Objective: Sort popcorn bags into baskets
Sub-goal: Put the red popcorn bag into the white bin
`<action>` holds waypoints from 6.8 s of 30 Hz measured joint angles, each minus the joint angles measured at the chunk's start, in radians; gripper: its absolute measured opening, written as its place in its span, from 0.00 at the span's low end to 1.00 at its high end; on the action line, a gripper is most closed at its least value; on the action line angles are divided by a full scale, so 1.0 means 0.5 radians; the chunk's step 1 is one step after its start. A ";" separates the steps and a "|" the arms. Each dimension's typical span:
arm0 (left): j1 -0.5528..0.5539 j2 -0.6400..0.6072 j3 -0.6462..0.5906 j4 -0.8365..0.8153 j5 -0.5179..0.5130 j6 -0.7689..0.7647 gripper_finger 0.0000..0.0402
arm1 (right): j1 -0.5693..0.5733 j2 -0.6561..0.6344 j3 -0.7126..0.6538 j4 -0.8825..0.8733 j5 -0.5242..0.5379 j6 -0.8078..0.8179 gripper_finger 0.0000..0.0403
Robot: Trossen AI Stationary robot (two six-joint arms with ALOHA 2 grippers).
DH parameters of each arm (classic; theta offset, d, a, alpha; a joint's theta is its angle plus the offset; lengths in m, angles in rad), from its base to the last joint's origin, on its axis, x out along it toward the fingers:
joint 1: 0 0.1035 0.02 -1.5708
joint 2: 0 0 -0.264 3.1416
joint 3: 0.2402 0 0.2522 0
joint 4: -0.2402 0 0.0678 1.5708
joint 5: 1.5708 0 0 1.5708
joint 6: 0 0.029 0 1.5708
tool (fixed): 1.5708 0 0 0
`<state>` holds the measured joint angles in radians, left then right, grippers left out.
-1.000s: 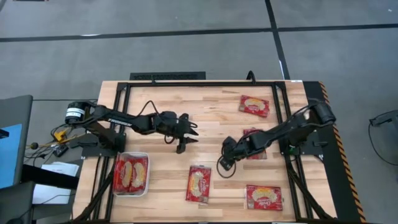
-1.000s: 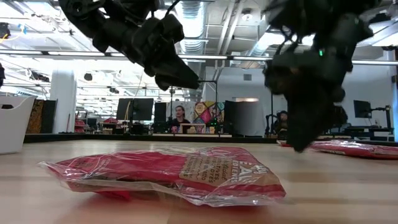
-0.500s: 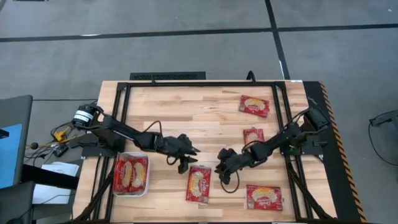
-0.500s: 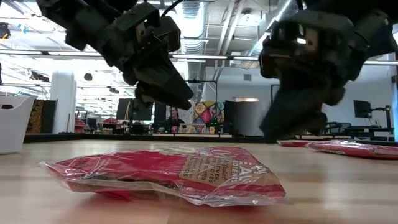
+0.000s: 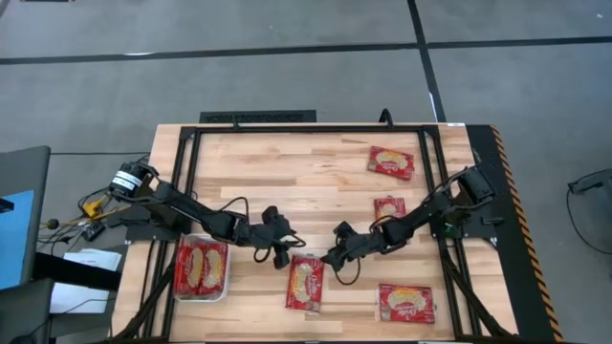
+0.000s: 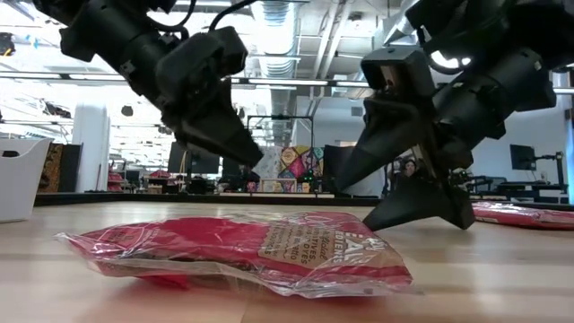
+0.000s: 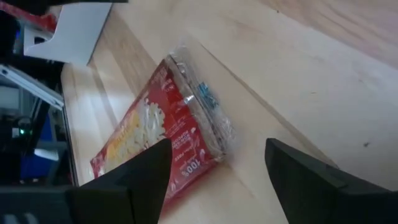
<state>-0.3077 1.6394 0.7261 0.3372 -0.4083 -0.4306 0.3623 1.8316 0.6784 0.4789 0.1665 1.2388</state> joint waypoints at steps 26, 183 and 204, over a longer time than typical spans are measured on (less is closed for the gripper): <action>0.084 -0.008 0.000 -0.066 0.554 0.138 0.35 | -0.050 0.369 0.553 -0.116 -0.092 -0.696 0.13; -0.483 -0.220 0.272 -0.045 -0.927 0.733 0.02 | -0.167 -0.569 -0.115 0.304 -0.013 -1.957 0.42; 0.054 -0.295 0.400 -0.227 0.395 0.311 0.52 | -0.233 -0.707 0.285 -0.834 -0.458 -2.384 0.05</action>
<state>-0.2808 1.4919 0.9263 0.2239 -0.2106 -0.2752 0.2459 1.4780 0.8210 0.0617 -0.0625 0.0469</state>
